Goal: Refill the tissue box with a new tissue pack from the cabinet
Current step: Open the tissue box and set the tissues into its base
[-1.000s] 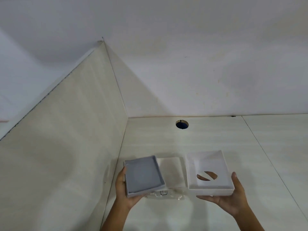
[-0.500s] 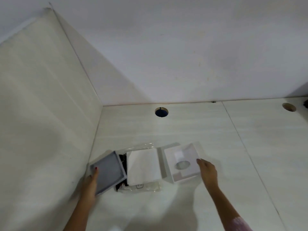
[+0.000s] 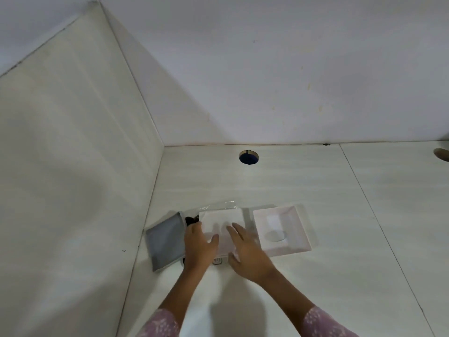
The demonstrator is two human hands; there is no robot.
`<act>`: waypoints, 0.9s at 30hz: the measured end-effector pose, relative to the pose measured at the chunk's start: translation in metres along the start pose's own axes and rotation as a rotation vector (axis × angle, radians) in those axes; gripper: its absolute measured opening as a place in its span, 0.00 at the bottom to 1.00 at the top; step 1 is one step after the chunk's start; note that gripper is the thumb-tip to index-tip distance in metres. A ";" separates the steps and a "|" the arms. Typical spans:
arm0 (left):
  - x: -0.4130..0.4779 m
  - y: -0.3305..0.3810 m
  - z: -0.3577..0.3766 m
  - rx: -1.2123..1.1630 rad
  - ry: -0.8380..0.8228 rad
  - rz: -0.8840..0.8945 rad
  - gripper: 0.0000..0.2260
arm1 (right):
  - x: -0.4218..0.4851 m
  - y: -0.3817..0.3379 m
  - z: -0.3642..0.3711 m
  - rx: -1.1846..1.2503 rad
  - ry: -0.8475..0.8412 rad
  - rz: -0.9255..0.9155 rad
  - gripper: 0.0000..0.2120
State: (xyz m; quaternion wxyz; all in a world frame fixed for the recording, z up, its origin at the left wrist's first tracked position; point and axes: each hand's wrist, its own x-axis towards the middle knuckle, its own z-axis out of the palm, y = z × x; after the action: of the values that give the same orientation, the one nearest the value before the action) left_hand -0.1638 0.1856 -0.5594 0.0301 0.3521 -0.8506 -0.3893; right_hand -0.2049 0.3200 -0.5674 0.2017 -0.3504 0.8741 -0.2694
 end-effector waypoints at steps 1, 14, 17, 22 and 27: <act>0.004 0.000 0.005 0.047 -0.007 -0.100 0.24 | 0.004 0.000 0.010 -0.089 -0.062 0.042 0.34; 0.036 0.001 0.005 -0.291 -0.209 -0.455 0.23 | 0.003 0.005 0.014 -0.184 -0.098 0.128 0.34; 0.028 0.000 0.000 -0.461 -0.198 -0.406 0.21 | -0.002 -0.002 0.005 -0.038 -0.070 0.121 0.36; 0.008 0.000 -0.034 -0.781 -0.166 -0.348 0.17 | -0.028 -0.021 -0.030 0.437 0.323 0.150 0.37; -0.002 0.027 -0.053 -0.987 -0.458 -0.270 0.16 | -0.024 -0.023 -0.066 1.107 0.369 0.564 0.30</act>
State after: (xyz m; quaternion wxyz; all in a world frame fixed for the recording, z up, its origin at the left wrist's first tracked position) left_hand -0.1606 0.1648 -0.5038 -0.0443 0.3084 -0.4997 -0.8082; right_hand -0.2133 0.3453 -0.4981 0.2620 0.1005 0.6846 -0.6728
